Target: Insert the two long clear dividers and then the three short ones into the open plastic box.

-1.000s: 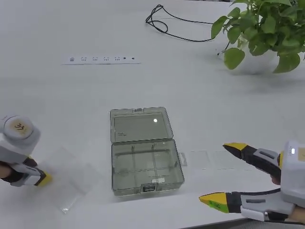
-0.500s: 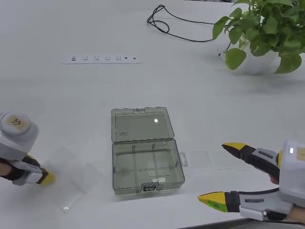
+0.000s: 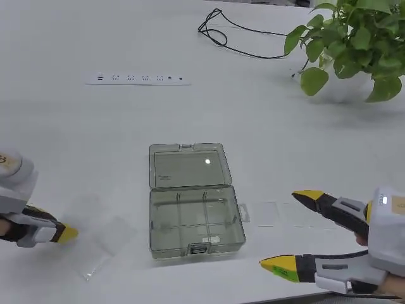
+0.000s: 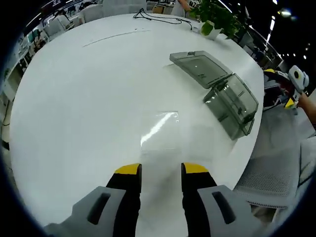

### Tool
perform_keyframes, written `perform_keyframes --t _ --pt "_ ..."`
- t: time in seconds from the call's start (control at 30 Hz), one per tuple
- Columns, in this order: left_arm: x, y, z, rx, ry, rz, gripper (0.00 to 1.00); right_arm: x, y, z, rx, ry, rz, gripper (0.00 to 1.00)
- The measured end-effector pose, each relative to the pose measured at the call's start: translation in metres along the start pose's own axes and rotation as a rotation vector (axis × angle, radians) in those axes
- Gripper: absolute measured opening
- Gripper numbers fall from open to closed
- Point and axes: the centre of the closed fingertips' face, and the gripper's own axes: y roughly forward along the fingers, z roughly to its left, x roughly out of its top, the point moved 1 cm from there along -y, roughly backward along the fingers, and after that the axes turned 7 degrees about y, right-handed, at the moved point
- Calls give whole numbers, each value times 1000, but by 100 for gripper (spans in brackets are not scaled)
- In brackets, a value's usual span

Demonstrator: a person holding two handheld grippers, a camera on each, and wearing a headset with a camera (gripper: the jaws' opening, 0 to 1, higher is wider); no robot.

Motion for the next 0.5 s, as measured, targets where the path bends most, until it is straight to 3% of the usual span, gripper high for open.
perform_keyframes --t 0.13,0.2,0.33,0.5 --pt "9 -8 -8 -15 -37 -67 30 9 3 2 3 -5 -8 84" --pt "20 -14 -18 -49 -70 -133 30 15 5 4 10 -6 -17 83" --pt "33 -23 -31 -81 -103 -207 30 25 8 7 13 20 -29 80" --pt "60 -38 -59 -134 -101 -331 30 47 13 17 17 46 -66 75"
